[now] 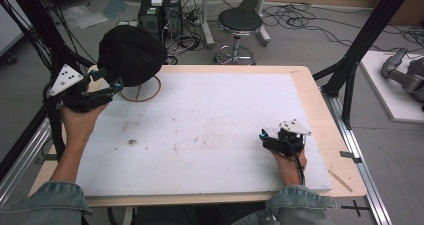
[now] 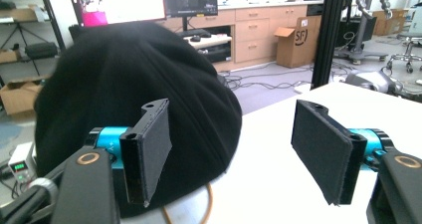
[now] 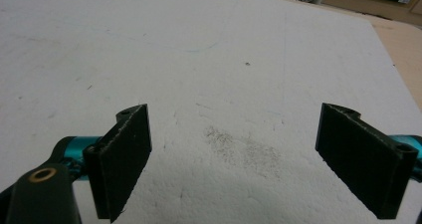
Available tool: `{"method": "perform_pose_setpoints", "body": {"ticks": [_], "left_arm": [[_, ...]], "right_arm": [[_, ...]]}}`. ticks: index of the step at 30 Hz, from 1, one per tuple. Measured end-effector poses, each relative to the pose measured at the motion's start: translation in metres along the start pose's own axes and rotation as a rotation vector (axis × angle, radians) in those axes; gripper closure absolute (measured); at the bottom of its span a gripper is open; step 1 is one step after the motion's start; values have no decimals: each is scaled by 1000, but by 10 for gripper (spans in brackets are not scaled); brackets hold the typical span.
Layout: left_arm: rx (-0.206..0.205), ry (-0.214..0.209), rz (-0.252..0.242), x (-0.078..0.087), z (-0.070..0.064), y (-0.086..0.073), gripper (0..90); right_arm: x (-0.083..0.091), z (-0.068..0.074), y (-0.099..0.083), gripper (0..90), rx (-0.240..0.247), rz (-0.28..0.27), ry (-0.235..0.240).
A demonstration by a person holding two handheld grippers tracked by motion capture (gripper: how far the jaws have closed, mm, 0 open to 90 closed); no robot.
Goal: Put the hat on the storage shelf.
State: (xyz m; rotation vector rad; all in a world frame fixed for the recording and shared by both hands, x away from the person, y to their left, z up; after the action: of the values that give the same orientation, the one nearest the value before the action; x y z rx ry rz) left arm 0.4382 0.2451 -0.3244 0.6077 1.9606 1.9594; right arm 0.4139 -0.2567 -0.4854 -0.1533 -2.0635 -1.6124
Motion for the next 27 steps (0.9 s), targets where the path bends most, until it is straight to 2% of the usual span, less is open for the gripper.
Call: {"method": "perform_pose_setpoints", "body": {"ticks": [10,17,22,27], "left_arm": [[54,30,-2,32,-15,-43,301],[65,35,42,45,-26,-73,284],[97,33,74,50,-34,-94,284],[61,18,103,50,-44,-108,282]], "right_arm": [[1,1,0,142,-4,-1,-3],[0,2,0,142,-1,2,-1],[0,1,0,142,-5,1,0],[0,2,1,142,-7,0,1]]}}
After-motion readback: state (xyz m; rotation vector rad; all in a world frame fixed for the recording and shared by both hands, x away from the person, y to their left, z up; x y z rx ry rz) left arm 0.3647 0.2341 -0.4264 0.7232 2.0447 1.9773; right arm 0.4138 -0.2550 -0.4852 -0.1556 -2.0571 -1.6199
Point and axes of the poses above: each handheld gripper's, and its own axes: x roughly backward along the jaws, y roughly out of its top, z roughly to its left, the point moved 9 cm from there along -x, roughly forward along the jaws, and after that the axes turned 4 degrees about x, right-handed, at the moved point
